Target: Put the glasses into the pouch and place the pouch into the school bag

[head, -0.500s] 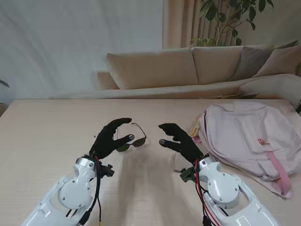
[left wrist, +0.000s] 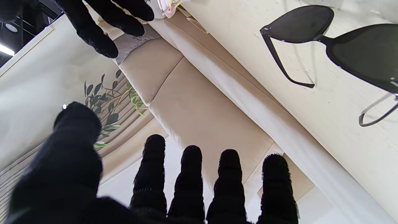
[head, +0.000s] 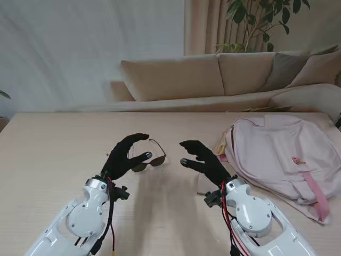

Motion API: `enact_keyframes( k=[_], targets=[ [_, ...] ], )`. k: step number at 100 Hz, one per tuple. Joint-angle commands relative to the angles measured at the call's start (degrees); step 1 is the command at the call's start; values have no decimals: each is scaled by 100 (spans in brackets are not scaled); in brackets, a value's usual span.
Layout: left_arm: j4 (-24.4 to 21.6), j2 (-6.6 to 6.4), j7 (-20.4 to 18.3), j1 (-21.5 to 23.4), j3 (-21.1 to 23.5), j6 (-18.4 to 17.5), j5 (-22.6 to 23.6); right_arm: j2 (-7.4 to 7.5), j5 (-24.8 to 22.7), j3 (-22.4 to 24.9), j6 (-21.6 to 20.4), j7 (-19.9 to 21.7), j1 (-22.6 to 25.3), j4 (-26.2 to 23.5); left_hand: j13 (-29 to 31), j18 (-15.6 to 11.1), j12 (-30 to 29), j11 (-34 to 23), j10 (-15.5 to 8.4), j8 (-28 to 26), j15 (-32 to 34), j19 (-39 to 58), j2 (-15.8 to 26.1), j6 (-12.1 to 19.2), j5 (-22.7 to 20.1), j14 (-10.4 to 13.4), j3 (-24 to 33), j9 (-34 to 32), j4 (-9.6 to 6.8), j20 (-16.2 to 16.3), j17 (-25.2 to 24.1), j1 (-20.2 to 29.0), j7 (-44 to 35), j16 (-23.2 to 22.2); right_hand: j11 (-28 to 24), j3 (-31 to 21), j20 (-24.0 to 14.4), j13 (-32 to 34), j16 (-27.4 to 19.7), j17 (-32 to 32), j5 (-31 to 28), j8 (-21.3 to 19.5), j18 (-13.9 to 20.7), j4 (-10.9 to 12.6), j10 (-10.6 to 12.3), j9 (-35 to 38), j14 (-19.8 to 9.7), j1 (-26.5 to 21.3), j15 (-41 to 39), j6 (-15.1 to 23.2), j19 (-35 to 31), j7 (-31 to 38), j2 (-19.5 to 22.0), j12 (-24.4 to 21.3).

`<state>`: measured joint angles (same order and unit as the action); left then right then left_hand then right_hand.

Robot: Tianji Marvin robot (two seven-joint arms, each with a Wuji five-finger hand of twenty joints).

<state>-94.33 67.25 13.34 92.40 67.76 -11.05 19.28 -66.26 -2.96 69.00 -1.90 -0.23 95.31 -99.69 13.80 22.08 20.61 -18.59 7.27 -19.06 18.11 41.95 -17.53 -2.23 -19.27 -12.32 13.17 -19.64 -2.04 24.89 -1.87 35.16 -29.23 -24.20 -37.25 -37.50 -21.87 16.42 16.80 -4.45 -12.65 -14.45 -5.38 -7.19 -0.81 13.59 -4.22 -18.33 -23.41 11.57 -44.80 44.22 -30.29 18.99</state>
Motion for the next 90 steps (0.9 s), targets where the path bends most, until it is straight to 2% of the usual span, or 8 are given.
enact_keyframes(
  k=[1, 14, 30, 40, 47, 71, 83, 90],
  targets=[
    [-32, 24, -39, 45, 24, 70, 119, -4, -7, -14, 21, 70, 24, -31, -75, -175, -84, -76, -75, 9, -50, -210, -3, 77, -168, 193, -155, -99, 63, -59, -124, 51, -88, 31, 17, 175, -64, -2, -32, -68, 22, 17, 75, 230, 0, 145, -73, -79, 47, 214, 9, -60, -15, -50],
    [-74, -17, -13, 77, 95, 532, 536, -13, 16, -12, 34, 35, 42, -67, -132, -218, 18, -166, -106, -15, 38, -285, -258, 187, -419, 193, -2, -107, 47, -53, -237, 234, -81, -49, 3, 178, -67, 13, -29, -64, 10, 13, 64, 227, -11, 170, -67, -72, 39, 212, 12, -53, -10, -44],
    [-167, -317, -773, 53, 192, 1210, 1916, -15, 55, 7, 27, 42, 44, -59, -521, -449, 685, -487, -483, 82, 151, -747, -321, 325, -107, 423, -74, 498, 82, -38, -307, 177, 246, -323, -2, 171, -72, -15, -33, -67, 16, 13, 67, 229, -15, 184, -68, -80, 51, 215, 9, -54, -7, -41],
    [-35, -419, -977, -104, 154, 1345, 2476, -15, 52, 17, 9, 44, 32, -35, -528, -551, 1224, -705, -619, 15, 467, -894, -507, 578, -158, 402, -122, 546, -2, 149, -294, 232, 183, -678, -10, 171, -79, 7, -28, -48, 7, 12, 95, 229, -28, 199, -77, -78, 37, 211, -6, -52, -8, -37],
    [51, -492, -1237, -245, 87, 1422, 2763, -19, 68, 17, 12, 40, 17, -20, -651, -704, 1430, -744, -655, -30, 535, -979, -509, 687, -104, 424, -192, 702, 49, 173, -269, 166, 157, -762, -9, 171, -87, -5, -28, -42, 20, 12, 108, 228, -33, 185, -78, -75, 39, 211, -27, -54, -3, -36],
    [566, -565, -1448, -847, -392, 1676, 3174, -25, 94, 14, 32, 34, -5, 0, -795, -715, 1498, -653, -727, -111, 503, -1255, -862, 681, -230, 444, -177, 880, 148, 79, -274, 210, 39, -737, -22, 167, -97, -7, -27, -61, 15, 9, 82, 226, -36, 196, -80, -83, 38, 212, -69, -47, 0, -29],
    [809, -559, -1482, -1116, -675, 1873, 3149, -28, 98, 20, 11, 23, -16, 19, -860, -666, 962, 116, -633, -162, 169, -1638, -1047, 650, -217, 454, 148, 881, 259, 168, -301, 236, 5, -517, -32, 171, -95, -5, -27, -56, -13, 5, 66, 225, 5, 246, -71, -83, 39, 198, -74, -37, -8, -26],
    [978, -560, -1496, -1277, -854, 1973, 3176, -32, 118, 24, 2, 21, -32, 35, -895, -631, 826, 283, -630, -162, -16, -1830, -1105, 630, -155, 447, 274, 925, 263, 179, -356, 292, 18, -422, -22, 180, -95, -9, -28, -63, -10, 6, 67, 223, 8, 245, -82, -69, 40, 200, -74, -41, -17, -30]
  ],
)
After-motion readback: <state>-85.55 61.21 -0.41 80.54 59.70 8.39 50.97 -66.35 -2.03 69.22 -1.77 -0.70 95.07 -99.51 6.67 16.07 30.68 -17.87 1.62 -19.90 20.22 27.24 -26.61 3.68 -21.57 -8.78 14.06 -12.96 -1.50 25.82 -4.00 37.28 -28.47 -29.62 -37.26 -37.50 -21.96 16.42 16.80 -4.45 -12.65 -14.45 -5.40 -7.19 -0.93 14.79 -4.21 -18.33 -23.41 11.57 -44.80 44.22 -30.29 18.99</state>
